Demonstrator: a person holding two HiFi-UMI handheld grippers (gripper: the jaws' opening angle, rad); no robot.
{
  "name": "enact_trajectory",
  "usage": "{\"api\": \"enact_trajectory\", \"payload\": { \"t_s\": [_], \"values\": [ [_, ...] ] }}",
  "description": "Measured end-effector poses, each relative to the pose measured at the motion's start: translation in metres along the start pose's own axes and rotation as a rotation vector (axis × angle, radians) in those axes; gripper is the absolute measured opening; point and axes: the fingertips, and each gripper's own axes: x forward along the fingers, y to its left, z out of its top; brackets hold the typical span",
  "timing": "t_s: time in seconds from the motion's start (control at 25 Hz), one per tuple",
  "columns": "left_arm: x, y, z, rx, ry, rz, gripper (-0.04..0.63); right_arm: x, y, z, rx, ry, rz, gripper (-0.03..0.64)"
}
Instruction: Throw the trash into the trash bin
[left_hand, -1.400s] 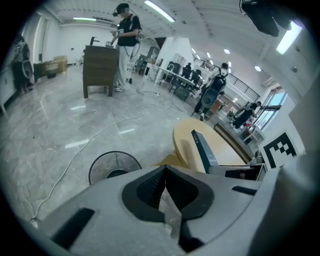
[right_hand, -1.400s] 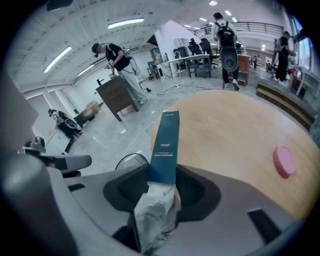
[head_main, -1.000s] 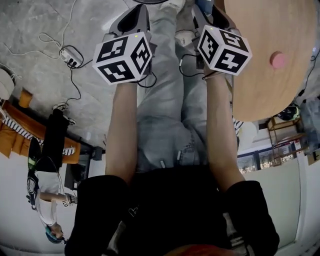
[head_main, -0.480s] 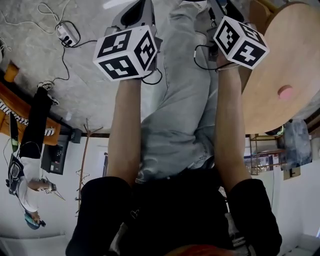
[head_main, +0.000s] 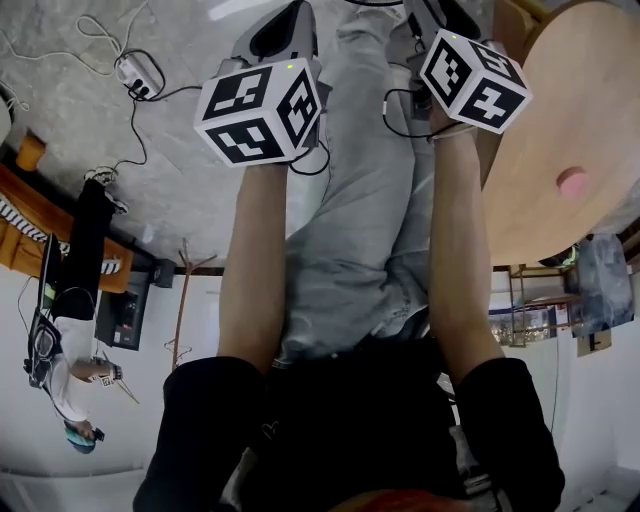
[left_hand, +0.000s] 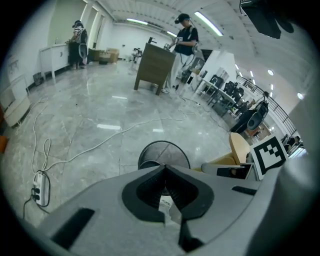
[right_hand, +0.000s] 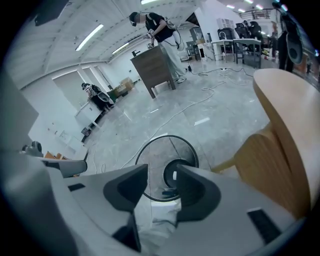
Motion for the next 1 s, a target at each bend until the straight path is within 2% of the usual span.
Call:
{"api": "enact_trajectory", "payload": {
  "t_s": [0.16,0.28,0.44,0.68,0.8,1.0],
  "values": [
    [0.001,-0.019,0.015,0.062,0.018,-0.034,0.006,-0.019,-0.007,0.007,0.079,-0.042,-0.009,0.087],
    [0.004,-0.044,0.023,0.113,0.038,-0.069,0.006,-0.041,-0.018,0.014,0.145,-0.083,-0.002,0.043],
    [0.012,-0.09,0.026,0.192,0.075,-0.13,0.006,-0.071,-0.033,0.022,0.195,-0.124,0.039,0.023],
    [0.017,-0.163,0.015,0.391,0.173,-0.246,0.006,-0.127,-0.064,0.03,0.311,-0.276,0.038,0.02],
    [0.026,-0.201,0.008,0.462,0.213,-0.282,0.006,-0.156,-0.096,0.028,0.371,-0.336,-0.002,0.02],
    [0.036,-0.268,-0.002,0.617,0.269,-0.387,0.006,-0.207,-0.148,0.007,0.515,-0.446,-0.14,0.02]
  ]
}}
